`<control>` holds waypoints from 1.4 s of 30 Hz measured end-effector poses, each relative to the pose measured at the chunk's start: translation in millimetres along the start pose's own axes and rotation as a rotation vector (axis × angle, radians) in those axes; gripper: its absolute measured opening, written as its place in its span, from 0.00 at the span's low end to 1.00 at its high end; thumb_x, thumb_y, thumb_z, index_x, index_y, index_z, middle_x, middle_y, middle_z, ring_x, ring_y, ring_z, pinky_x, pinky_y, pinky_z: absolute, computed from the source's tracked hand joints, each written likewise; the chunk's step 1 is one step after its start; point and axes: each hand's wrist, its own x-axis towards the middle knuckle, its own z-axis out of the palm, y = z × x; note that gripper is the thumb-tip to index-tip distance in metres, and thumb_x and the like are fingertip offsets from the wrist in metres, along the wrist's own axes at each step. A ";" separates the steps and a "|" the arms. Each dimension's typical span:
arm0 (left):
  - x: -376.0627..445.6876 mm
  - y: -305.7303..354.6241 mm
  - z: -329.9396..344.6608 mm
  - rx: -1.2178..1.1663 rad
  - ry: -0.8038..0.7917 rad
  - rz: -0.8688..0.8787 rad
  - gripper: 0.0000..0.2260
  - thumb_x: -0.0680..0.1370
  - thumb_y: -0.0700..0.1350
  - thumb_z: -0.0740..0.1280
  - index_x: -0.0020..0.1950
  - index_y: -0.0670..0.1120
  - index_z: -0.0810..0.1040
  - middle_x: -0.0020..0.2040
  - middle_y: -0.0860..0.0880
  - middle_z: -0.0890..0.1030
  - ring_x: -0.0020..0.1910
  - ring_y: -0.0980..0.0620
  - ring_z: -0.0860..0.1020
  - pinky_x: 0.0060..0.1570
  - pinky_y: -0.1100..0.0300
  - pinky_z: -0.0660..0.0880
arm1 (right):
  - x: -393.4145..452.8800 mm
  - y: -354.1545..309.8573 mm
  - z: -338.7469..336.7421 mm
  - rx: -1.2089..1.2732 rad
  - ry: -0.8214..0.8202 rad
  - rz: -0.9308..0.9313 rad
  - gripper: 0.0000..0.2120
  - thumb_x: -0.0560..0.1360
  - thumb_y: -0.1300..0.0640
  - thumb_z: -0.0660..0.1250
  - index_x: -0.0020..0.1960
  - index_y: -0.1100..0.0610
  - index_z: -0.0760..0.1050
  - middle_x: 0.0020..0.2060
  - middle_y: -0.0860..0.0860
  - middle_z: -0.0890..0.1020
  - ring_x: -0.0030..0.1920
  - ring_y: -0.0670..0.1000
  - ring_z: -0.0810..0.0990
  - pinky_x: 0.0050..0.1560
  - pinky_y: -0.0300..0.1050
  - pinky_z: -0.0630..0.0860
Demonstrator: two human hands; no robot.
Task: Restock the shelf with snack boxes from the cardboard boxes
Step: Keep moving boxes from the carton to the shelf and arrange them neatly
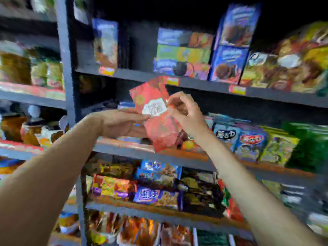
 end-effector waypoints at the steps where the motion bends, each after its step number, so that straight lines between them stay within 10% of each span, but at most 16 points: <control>1: 7.0 22.6 11.5 0.047 -0.048 0.038 0.33 0.58 0.48 0.81 0.60 0.44 0.76 0.57 0.44 0.79 0.49 0.46 0.82 0.49 0.55 0.79 | 2.0 -6.5 -22.5 -0.003 0.058 -0.016 0.10 0.70 0.60 0.64 0.41 0.45 0.70 0.41 0.56 0.74 0.36 0.38 0.73 0.42 0.29 0.68; 7: 46.1 102.5 91.6 0.204 -0.048 0.115 0.07 0.67 0.44 0.72 0.44 0.51 0.82 0.42 0.47 0.85 0.37 0.50 0.84 0.44 0.57 0.81 | -3.0 -17.4 -110.3 -0.055 0.251 0.001 0.10 0.71 0.61 0.61 0.43 0.45 0.68 0.46 0.53 0.73 0.43 0.42 0.73 0.49 0.34 0.69; 20: 105.8 178.1 181.4 0.382 0.018 0.273 0.08 0.77 0.42 0.64 0.56 0.47 0.77 0.44 0.47 0.84 0.37 0.50 0.83 0.40 0.61 0.81 | 4.0 -12.3 -220.8 -0.067 0.324 0.010 0.10 0.76 0.60 0.66 0.54 0.49 0.71 0.57 0.51 0.75 0.52 0.42 0.75 0.50 0.31 0.71; 25: 135.2 196.8 216.4 0.431 0.196 0.442 0.12 0.77 0.44 0.67 0.59 0.44 0.77 0.48 0.44 0.83 0.37 0.48 0.82 0.47 0.54 0.80 | 24.7 1.2 -227.6 -0.381 0.343 0.084 0.42 0.64 0.45 0.76 0.71 0.53 0.59 0.65 0.52 0.67 0.65 0.51 0.66 0.66 0.49 0.66; 27: 144.4 204.6 229.0 0.447 0.211 0.512 0.12 0.77 0.42 0.67 0.60 0.44 0.76 0.48 0.45 0.82 0.34 0.54 0.82 0.37 0.62 0.80 | 34.7 3.7 -237.3 -0.435 0.411 0.065 0.45 0.64 0.47 0.77 0.72 0.52 0.56 0.65 0.53 0.67 0.66 0.53 0.66 0.64 0.47 0.66; 42: 235.0 197.6 237.0 1.312 0.486 0.774 0.14 0.76 0.41 0.62 0.62 0.44 0.75 0.62 0.45 0.74 0.61 0.47 0.71 0.59 0.57 0.67 | 68.0 101.2 -325.4 -0.697 0.528 0.522 0.59 0.64 0.49 0.78 0.76 0.48 0.36 0.67 0.62 0.62 0.67 0.63 0.64 0.63 0.54 0.66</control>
